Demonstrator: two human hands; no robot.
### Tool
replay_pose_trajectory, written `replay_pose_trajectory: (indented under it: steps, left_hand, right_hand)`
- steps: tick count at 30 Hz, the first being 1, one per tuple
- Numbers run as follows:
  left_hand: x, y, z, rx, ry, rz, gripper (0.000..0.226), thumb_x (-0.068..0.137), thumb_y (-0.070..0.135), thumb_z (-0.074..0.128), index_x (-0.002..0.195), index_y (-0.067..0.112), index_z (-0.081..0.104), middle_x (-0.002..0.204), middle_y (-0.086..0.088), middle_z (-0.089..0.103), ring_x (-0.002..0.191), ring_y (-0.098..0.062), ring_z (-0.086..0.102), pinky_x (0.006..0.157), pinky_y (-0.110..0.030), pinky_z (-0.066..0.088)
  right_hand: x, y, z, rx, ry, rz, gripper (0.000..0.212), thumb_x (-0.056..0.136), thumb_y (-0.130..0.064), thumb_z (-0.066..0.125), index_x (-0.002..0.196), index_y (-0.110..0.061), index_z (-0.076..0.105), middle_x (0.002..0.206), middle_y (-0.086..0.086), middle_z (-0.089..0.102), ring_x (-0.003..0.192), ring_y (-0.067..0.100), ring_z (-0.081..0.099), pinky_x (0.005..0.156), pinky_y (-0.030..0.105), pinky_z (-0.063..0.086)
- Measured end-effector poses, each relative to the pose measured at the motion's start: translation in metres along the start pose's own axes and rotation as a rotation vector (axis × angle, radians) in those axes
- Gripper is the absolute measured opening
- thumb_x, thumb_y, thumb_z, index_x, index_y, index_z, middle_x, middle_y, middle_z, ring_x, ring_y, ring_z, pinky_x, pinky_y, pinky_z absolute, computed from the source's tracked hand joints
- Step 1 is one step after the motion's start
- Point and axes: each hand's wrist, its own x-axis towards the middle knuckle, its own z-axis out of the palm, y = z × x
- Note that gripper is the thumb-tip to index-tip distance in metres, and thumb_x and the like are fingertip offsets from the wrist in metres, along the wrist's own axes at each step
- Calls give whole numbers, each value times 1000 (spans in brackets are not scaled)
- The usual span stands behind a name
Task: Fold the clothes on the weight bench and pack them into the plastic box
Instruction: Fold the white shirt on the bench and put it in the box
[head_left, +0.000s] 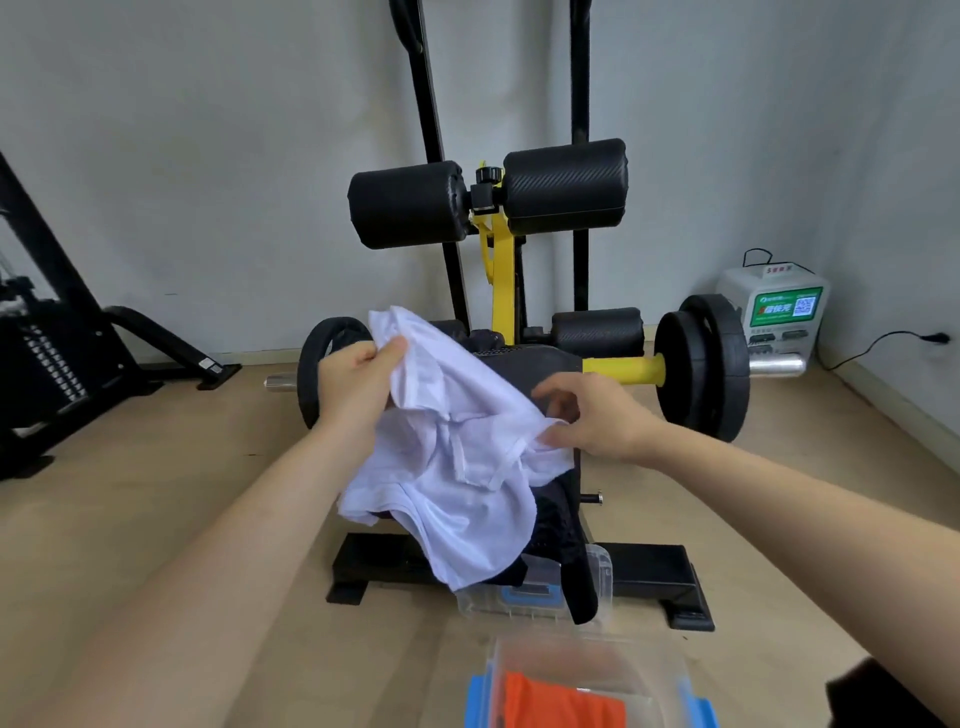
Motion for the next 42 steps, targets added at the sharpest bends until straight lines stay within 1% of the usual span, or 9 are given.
replay_pose_trajectory:
  steps: [5, 8, 15, 20, 24, 29, 34, 37, 42]
  left_hand:
    - [5, -16, -19, 139, 132, -88, 16, 79, 23, 77, 88, 20, 64, 81, 1, 56, 80, -21, 52, 78, -34, 45]
    - [2, -17, -22, 376, 71, 111, 43, 82, 24, 75, 122, 28, 60, 115, 7, 56, 108, -14, 53, 97, -33, 44]
    - [-19, -23, -8, 931, -707, 439, 67, 68, 66, 73, 130, 47, 57, 135, 24, 51, 129, -10, 38, 106, -34, 34]
    - [-14, -32, -16, 1041, -507, 398, 31, 86, 31, 73, 115, 37, 64, 114, 13, 65, 107, -17, 61, 84, -37, 50]
    - [-11, -20, -19, 891, -351, 347, 5, 90, 33, 71, 87, 28, 73, 76, 12, 70, 72, -9, 66, 63, -29, 48]
    - [-3, -11, -28, 560, -238, 279, 11, 89, 30, 72, 89, 20, 76, 85, -6, 73, 84, -28, 67, 77, -42, 53]
    - [-8, 8, -36, 594, -162, 379, 41, 98, 34, 61, 75, 0, 58, 63, 1, 45, 59, -14, 38, 58, -29, 29]
    - [-11, 23, -50, 522, -229, 277, 53, 97, 38, 62, 70, -4, 45, 61, -4, 30, 52, -10, 27, 48, -20, 23]
    - [-22, 36, -77, 458, -583, 71, 18, 92, 24, 70, 75, 22, 76, 77, 14, 73, 71, 3, 65, 68, -11, 46]
  right_hand:
    - [7, -4, -6, 207, 170, 23, 17, 83, -1, 69, 93, -14, 72, 79, 2, 73, 74, 19, 70, 62, 33, 58]
    - [8, -6, -14, 378, 215, 50, 13, 87, 0, 64, 93, -11, 68, 81, 8, 75, 76, 22, 71, 62, 36, 60]
    - [12, -4, -30, 472, 288, 112, 10, 88, 0, 58, 86, -6, 66, 85, 13, 67, 74, 19, 62, 65, 26, 56]
    - [0, 12, -41, -42, -61, 26, 28, 77, 1, 69, 95, -20, 71, 95, 0, 70, 82, 17, 66, 76, 35, 58]
    - [-7, 1, -25, -30, -1, -113, 41, 69, -10, 74, 104, -27, 64, 102, -2, 49, 87, 13, 54, 79, 28, 48]
    - [-8, -3, 17, -482, -163, -314, 54, 68, -57, 74, 114, -33, 61, 110, -9, 48, 95, 17, 40, 81, 34, 41]
    - [-3, -13, 10, -77, -38, -257, 7, 82, -17, 77, 86, -20, 73, 64, -10, 56, 56, 2, 48, 58, 21, 40]
    - [-2, -34, -17, 596, 76, -103, 13, 93, -17, 67, 92, -5, 71, 82, 11, 72, 72, 16, 66, 63, 28, 51]
    - [6, -53, -59, 988, 281, 125, 23, 98, -22, 60, 112, -7, 69, 104, 14, 74, 92, 27, 72, 75, 37, 59]
